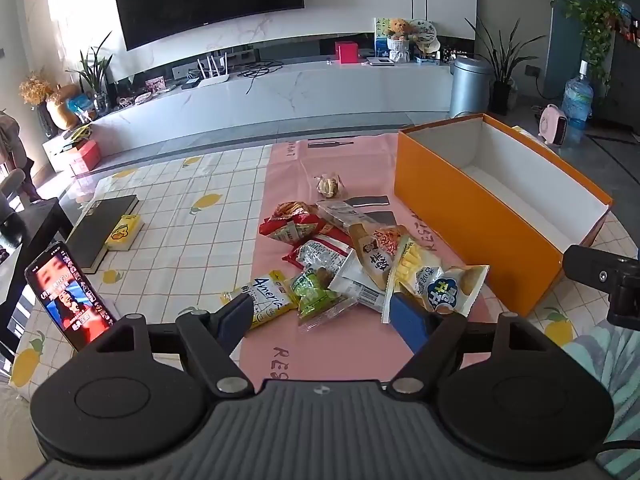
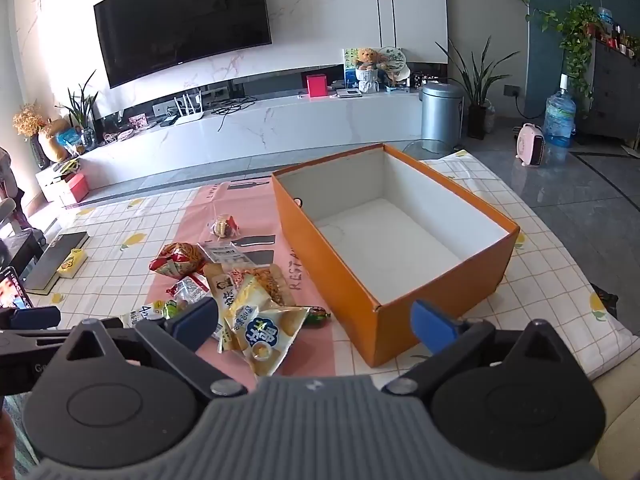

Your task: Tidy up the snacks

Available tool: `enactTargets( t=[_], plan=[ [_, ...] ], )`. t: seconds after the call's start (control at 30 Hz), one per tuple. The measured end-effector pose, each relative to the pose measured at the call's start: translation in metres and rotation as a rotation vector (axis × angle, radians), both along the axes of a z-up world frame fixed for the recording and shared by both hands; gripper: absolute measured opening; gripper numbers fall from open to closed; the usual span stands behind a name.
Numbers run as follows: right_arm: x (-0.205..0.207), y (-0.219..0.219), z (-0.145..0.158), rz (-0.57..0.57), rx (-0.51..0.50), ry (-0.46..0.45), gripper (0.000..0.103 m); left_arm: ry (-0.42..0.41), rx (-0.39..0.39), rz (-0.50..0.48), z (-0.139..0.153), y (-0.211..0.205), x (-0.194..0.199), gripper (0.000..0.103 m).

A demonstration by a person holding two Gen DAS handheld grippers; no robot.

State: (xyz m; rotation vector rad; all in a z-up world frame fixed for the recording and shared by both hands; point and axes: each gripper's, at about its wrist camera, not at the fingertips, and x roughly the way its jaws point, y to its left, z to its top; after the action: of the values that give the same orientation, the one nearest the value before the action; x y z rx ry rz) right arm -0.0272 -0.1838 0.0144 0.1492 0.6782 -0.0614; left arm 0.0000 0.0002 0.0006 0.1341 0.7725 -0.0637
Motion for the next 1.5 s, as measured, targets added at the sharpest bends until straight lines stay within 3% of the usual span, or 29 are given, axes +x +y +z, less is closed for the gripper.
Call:
enactTargets(
  t=[0.2,0.47,1.5],
  plan=[
    [-0.004,-0.006,0.0,-0.007,-0.027,-0.025,0.099,-0.029,-0.01,-0.03,0.008,-0.006,0.0,0.091],
    [-0.004,0.005,0.006,-0.016,-0.08,-0.04,0.099,-0.007,-0.03,-0.034,0.006,0.002,0.0,0.091],
    [0.007,0.038,0.005,-0.003,-0.145,0.018,0.099,0.01,-0.079,-0.009,0.003,0.033,0.008,0.091]
  ],
)
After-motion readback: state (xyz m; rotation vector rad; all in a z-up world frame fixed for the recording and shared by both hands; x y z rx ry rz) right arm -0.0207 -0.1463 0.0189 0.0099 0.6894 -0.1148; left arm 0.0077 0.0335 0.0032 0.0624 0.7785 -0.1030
